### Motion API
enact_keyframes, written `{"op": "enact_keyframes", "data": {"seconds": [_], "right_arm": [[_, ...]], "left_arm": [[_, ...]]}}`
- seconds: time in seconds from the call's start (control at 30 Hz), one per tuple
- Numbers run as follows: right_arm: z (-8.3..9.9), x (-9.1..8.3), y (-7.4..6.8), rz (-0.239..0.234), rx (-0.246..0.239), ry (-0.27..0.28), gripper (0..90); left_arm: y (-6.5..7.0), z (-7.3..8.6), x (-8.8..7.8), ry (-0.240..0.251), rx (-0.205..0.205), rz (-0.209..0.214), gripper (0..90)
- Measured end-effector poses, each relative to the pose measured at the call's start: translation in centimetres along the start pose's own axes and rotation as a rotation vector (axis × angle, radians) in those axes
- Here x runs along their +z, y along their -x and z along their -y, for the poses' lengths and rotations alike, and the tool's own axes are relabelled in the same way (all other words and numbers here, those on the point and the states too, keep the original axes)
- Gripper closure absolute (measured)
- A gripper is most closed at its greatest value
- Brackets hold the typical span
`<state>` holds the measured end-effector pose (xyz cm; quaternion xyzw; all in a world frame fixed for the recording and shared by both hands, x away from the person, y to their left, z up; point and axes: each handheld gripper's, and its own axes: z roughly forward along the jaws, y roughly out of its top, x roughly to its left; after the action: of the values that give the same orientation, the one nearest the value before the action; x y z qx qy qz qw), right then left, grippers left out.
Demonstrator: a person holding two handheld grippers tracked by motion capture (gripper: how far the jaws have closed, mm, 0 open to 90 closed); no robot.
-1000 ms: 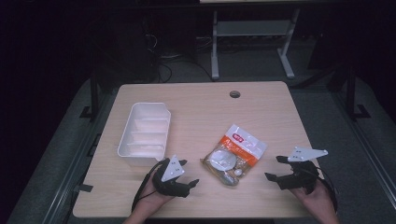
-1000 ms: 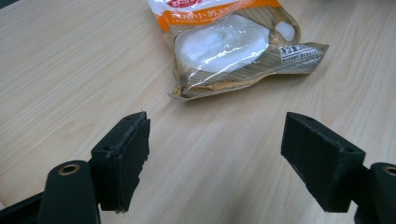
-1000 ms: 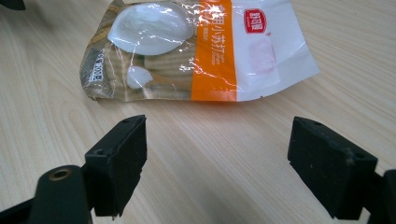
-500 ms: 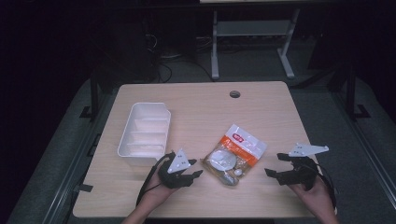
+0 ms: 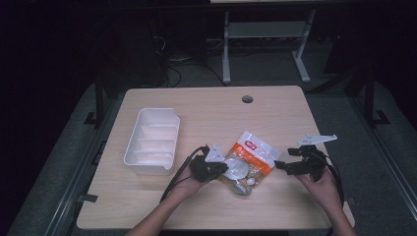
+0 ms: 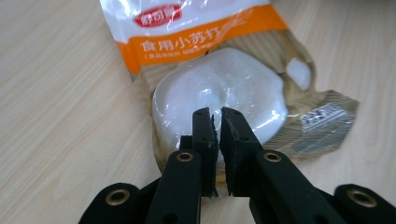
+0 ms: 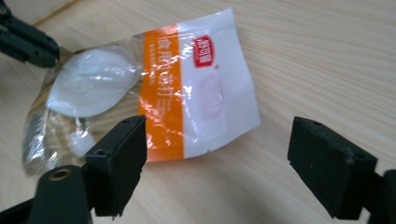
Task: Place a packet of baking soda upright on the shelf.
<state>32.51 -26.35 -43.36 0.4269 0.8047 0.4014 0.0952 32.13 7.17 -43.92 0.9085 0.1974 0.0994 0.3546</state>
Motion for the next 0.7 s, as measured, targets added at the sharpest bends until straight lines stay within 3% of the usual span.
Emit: {"op": "enact_keyframes", "data": {"seconds": [0.17,0.33,0.63,0.7], "right_arm": [[-0.7,1.4,1.3,-0.024,0.061,-0.034,22.0],[-0.5,2.9,2.0,-0.086,0.119,-0.067,27.9],[-0.5,4.8,1.4,-0.205,0.153,-0.125,55.3],[-0.7,5.0,1.1,-0.185,0.147,-0.141,62.3]], "left_arm": [[-0.2,-0.3,0.4,-0.024,-0.003,0.005,85.3],[-0.3,-0.3,0.5,-0.026,-0.016,0.007,85.9],[-0.2,-0.2,0.6,-0.016,-0.02,0.008,85.9],[-0.3,-0.1,0.6,-0.013,-0.02,0.002,84.1]]}}
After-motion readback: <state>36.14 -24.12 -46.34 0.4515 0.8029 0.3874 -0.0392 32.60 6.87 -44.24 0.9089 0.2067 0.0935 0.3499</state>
